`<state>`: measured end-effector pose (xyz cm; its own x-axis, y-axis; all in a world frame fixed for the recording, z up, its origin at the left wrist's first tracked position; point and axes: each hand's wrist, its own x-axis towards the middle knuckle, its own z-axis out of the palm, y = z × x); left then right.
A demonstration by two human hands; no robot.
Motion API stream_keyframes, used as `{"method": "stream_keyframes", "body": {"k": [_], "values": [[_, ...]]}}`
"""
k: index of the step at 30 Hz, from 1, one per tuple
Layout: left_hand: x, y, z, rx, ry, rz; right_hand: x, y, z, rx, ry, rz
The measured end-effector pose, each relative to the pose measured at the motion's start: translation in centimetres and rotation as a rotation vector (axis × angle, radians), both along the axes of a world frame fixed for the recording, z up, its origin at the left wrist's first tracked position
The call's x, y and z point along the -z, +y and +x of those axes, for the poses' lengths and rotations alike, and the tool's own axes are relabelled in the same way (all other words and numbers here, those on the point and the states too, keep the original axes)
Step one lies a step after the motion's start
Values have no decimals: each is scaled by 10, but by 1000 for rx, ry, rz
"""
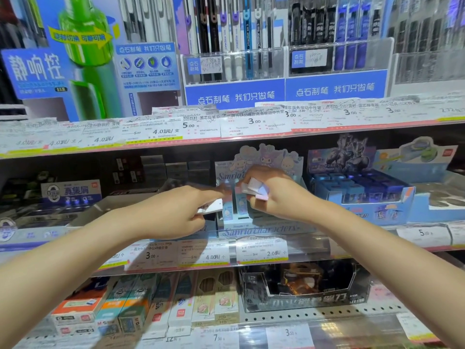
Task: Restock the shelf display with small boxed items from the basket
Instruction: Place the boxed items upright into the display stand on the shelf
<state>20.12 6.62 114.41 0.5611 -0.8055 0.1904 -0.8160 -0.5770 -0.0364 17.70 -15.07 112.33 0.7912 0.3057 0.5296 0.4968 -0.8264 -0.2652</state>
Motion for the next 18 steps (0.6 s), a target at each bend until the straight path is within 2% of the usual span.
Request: {"method": "stream_keyframes", "body": {"k": [4,12,15,18], "values": [[-1,1,-2,11,18,-4,3,-5,0,79,84,-91],[0,-1,-3,-27,38,-36,2,2,0,158,191,-53],[1,-1,-5,-3,46,-83,1,2,-4,113,224,46],[5,-3,-11,-49,-54,-135,-4,3,-16,101,231,223]]}}
